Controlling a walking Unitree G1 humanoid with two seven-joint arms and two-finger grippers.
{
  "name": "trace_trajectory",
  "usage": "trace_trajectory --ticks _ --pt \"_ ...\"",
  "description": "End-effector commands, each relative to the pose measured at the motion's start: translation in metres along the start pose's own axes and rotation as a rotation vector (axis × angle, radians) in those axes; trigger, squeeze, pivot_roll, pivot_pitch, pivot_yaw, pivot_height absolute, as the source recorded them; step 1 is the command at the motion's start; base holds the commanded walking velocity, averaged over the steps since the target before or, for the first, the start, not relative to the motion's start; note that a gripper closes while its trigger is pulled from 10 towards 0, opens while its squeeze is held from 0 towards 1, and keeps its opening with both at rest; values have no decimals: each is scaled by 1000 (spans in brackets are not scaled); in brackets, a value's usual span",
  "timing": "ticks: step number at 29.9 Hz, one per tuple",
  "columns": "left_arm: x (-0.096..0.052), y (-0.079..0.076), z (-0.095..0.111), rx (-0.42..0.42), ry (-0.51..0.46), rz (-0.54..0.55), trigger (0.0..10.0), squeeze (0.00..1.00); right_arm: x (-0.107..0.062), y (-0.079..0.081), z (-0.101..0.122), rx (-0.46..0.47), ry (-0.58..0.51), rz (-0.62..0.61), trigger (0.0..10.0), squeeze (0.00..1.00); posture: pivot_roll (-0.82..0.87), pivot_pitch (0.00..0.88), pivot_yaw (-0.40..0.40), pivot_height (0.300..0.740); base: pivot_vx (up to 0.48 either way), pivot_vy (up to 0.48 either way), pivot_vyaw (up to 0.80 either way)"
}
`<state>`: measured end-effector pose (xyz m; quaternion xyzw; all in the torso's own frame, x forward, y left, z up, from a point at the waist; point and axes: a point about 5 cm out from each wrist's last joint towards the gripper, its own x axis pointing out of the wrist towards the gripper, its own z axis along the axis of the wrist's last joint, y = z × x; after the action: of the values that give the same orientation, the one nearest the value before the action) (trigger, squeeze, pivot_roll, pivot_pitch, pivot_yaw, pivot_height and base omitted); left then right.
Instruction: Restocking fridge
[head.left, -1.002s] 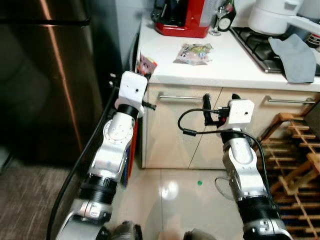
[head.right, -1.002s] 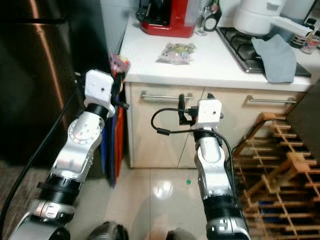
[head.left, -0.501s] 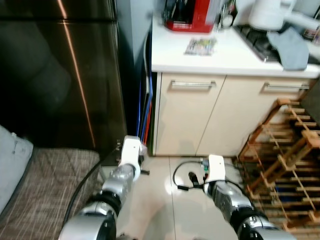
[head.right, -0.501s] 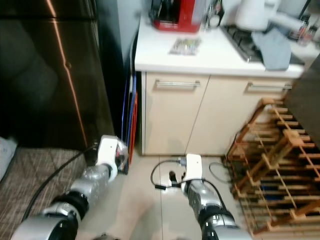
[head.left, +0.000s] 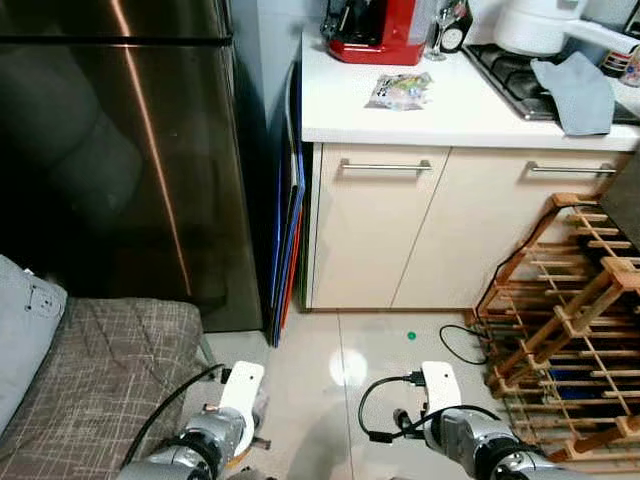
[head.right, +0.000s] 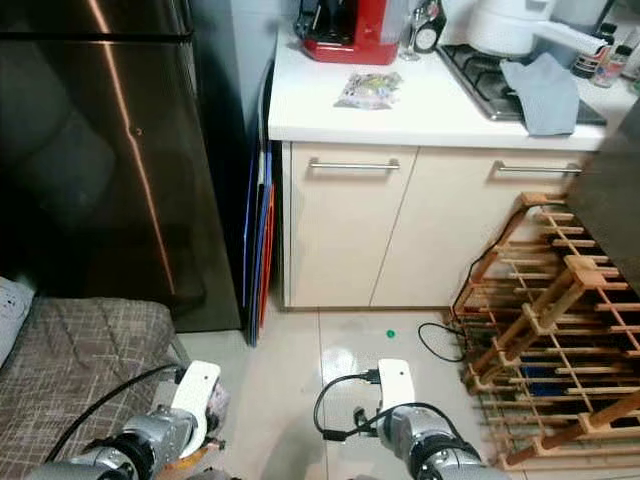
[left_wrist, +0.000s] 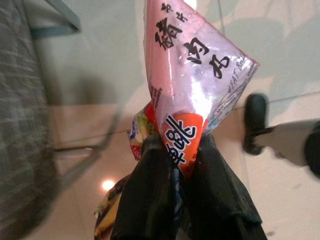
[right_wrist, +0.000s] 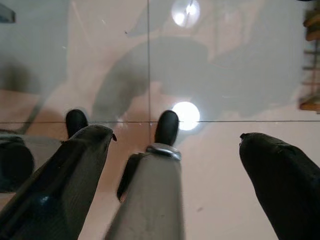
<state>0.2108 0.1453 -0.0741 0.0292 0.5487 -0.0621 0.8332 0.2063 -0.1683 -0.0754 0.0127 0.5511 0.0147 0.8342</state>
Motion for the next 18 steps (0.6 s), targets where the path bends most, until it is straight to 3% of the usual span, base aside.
trace_trajectory --ticks 1,5,9,18 --pt "-1 -3 14 -33 -50 -16 10000 0 0 -6 -5 -23 22 -19 10000 0 -87 0 -21 740 0 0 0" --pt "-2 -4 17 -19 -70 -28 10000 0 0 -8 -3 -50 6 -35 10000 0 -86 0 -27 740 0 0 0" --pt "-2 -2 19 -15 -91 -26 10000 0 0 -10 -5 -131 -15 -41 10000 0 -75 0 -33 740 0 0 -769" --pt "-2 2 17 12 -95 -8 10000 0 0 -12 -15 -141 -16 -51 10000 0 -65 0 -30 740 0 0 -758"
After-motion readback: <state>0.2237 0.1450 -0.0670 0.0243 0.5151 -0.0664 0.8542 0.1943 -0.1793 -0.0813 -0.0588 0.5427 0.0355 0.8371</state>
